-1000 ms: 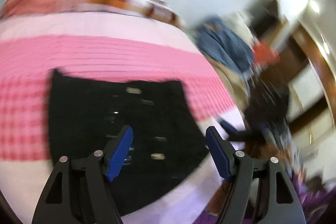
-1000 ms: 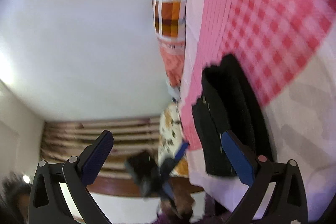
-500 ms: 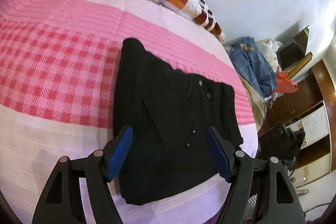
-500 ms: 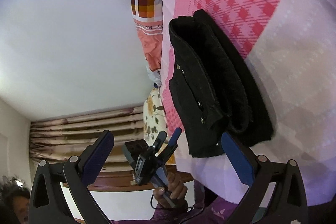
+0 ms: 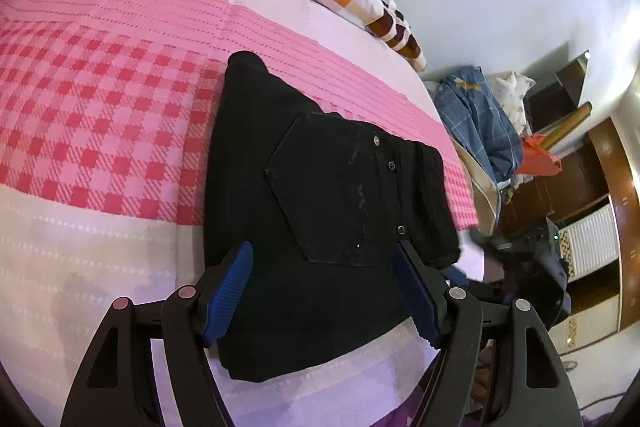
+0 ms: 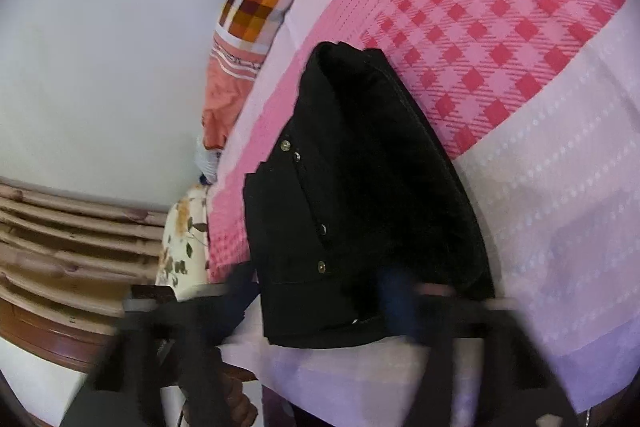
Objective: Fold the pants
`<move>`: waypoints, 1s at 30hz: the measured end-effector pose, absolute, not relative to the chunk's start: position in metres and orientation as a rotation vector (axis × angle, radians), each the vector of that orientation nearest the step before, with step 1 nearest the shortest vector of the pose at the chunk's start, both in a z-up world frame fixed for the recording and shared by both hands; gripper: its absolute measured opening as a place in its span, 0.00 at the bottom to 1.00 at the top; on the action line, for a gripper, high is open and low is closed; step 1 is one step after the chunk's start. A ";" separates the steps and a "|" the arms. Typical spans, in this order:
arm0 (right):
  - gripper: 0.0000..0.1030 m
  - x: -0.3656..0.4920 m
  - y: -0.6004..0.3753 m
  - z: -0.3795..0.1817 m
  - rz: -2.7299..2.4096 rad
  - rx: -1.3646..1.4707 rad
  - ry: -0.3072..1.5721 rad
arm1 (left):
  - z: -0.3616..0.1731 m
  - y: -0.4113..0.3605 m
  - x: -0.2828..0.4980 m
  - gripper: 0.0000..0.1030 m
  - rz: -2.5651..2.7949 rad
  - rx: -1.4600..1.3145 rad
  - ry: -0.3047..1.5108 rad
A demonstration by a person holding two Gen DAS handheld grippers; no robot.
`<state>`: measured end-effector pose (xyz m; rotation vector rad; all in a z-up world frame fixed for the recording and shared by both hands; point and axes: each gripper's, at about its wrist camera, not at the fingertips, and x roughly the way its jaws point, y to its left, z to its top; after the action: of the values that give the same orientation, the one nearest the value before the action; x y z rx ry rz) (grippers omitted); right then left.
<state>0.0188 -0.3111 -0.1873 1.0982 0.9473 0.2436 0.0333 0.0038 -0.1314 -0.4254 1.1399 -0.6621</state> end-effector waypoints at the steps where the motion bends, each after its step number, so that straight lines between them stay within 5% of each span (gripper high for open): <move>1: 0.20 0.018 -0.313 -0.189 0.243 1.113 0.941 | -0.131 0.005 0.033 0.70 -0.658 -0.430 1.139; 9: 0.14 -0.010 -0.325 -0.154 0.320 1.167 0.852 | -0.123 0.020 0.033 0.71 -0.627 -0.462 1.123; 16: 0.11 -0.031 -0.338 -0.218 0.220 1.288 0.952 | -0.128 0.020 0.031 0.73 -0.617 -0.456 1.144; 30: 0.10 -0.028 -0.343 -0.227 0.239 1.331 0.972 | -0.132 -0.013 0.036 0.73 -0.675 -0.364 1.135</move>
<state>-0.0277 -0.3433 -0.2274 1.3312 0.9716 0.2392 0.0361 -0.0125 -0.1319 -0.3639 1.1353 -0.6753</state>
